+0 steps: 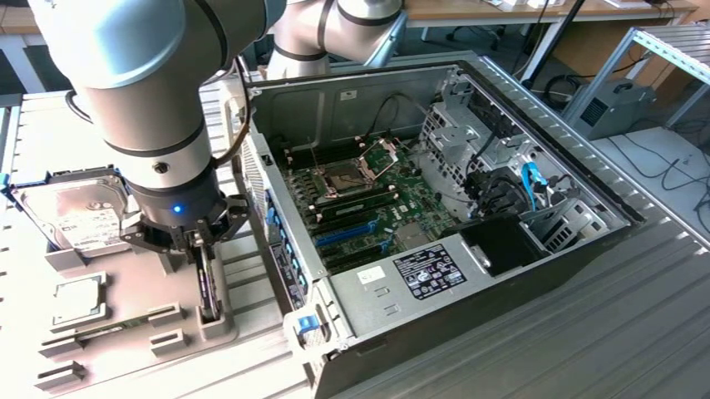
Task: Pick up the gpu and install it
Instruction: 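Pick up the gpu and move the gpu toward the slot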
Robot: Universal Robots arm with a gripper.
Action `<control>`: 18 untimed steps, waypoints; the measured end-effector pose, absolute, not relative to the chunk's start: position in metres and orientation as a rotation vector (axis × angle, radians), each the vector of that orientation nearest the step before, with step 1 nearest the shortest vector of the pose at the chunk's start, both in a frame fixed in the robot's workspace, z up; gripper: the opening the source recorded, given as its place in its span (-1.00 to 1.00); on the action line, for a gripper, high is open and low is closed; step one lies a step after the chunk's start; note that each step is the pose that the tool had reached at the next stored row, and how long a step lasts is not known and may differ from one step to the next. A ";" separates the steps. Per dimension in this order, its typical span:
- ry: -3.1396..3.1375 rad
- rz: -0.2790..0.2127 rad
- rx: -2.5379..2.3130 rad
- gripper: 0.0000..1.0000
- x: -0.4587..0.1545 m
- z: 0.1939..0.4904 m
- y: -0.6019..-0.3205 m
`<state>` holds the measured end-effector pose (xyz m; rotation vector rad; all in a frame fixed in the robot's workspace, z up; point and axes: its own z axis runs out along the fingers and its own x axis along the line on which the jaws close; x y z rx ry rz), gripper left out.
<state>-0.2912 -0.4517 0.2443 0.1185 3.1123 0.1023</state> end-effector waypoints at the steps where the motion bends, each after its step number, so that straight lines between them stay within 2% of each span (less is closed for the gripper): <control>1: 3.112 0.102 0.118 -0.47 -0.291 0.244 -0.452; 18: 3.112 0.102 0.119 -0.47 -0.291 0.249 -0.452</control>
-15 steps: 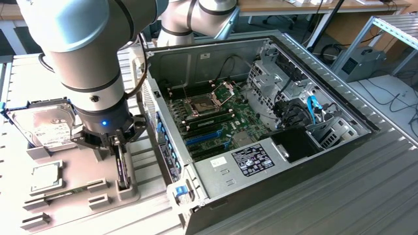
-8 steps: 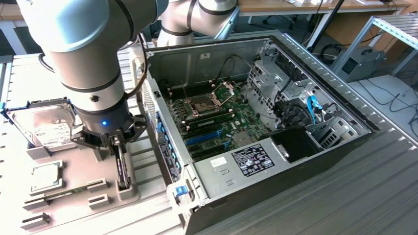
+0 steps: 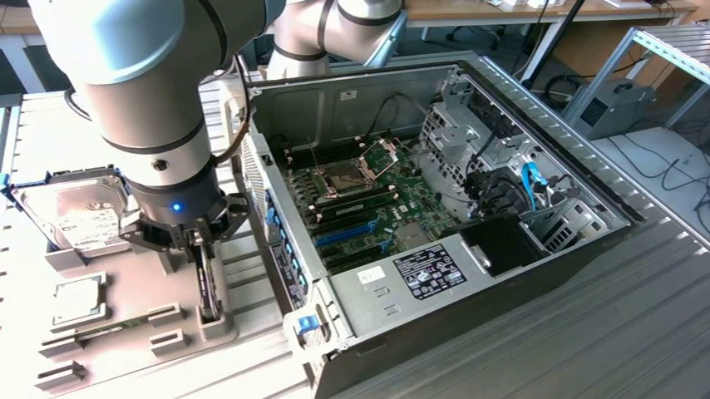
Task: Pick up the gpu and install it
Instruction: 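Pick up the gpu and move the gpu toward the slot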
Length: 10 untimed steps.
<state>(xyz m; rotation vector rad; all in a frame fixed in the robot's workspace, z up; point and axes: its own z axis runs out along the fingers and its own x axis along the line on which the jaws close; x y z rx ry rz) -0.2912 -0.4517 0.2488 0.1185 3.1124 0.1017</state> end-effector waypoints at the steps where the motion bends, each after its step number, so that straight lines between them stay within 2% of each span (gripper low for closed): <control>1: 3.112 0.102 0.119 -0.47 -0.291 0.251 -0.452; 10: 3.112 0.102 0.119 -0.47 -0.291 0.262 -0.452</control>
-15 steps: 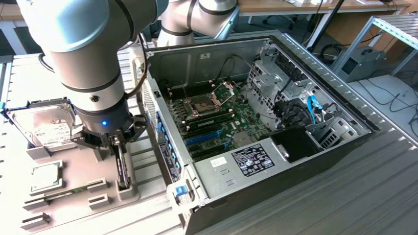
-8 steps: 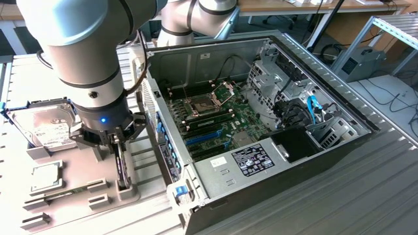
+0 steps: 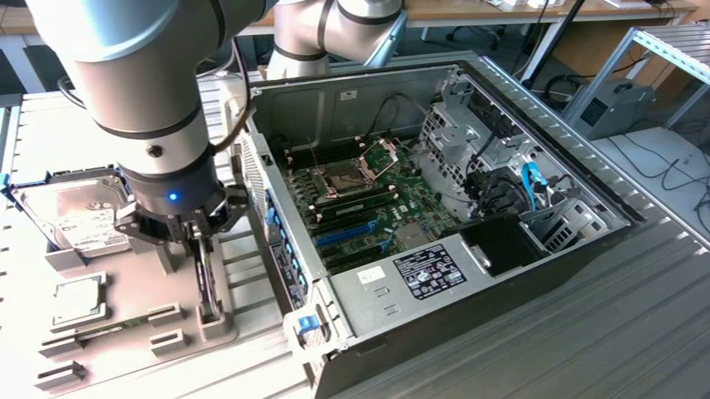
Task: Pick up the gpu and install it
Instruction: 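Pick up the gpu and move the gpu toward the slot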
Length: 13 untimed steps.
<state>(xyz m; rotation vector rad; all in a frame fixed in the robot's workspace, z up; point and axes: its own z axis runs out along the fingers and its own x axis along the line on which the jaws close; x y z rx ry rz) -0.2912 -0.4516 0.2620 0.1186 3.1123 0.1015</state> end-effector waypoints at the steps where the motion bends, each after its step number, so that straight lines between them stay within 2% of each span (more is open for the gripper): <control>1: 3.112 0.101 0.119 -0.47 -0.291 0.263 -0.452; 13: 3.112 0.102 0.119 -0.47 -0.291 0.279 -0.452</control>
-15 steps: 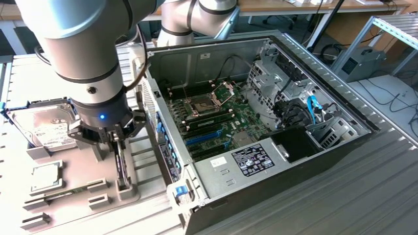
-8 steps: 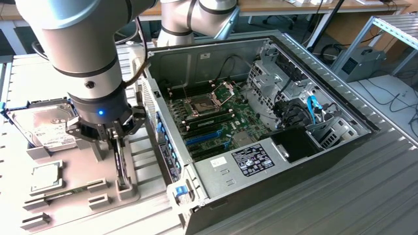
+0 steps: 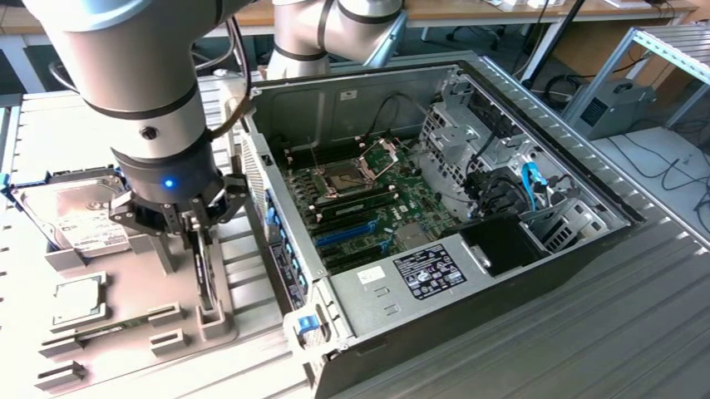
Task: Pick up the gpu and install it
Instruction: 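Pick up the gpu and move the gpu toward the slot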
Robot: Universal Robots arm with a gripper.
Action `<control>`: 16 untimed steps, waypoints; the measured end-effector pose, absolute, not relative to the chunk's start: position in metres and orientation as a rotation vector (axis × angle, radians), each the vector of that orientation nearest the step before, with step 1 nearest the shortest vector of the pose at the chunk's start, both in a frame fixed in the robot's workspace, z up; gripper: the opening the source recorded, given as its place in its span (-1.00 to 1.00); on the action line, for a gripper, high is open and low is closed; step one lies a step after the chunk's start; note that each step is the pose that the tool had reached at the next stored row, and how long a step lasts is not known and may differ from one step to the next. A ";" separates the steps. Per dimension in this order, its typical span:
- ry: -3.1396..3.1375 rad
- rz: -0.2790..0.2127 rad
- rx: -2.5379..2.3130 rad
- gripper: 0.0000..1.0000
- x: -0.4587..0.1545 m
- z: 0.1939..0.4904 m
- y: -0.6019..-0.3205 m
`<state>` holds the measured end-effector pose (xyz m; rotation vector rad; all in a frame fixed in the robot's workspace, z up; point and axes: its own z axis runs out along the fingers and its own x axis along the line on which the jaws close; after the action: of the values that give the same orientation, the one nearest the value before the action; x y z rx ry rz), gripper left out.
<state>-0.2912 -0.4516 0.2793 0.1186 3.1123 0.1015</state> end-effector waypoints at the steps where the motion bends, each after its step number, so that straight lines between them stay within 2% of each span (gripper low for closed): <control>1: 3.112 0.101 0.119 -0.47 -0.291 0.280 -0.452; 16: 3.112 0.101 0.119 -0.47 -0.291 0.298 -0.452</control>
<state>-0.2912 -0.4516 0.2981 0.1185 3.1124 0.1014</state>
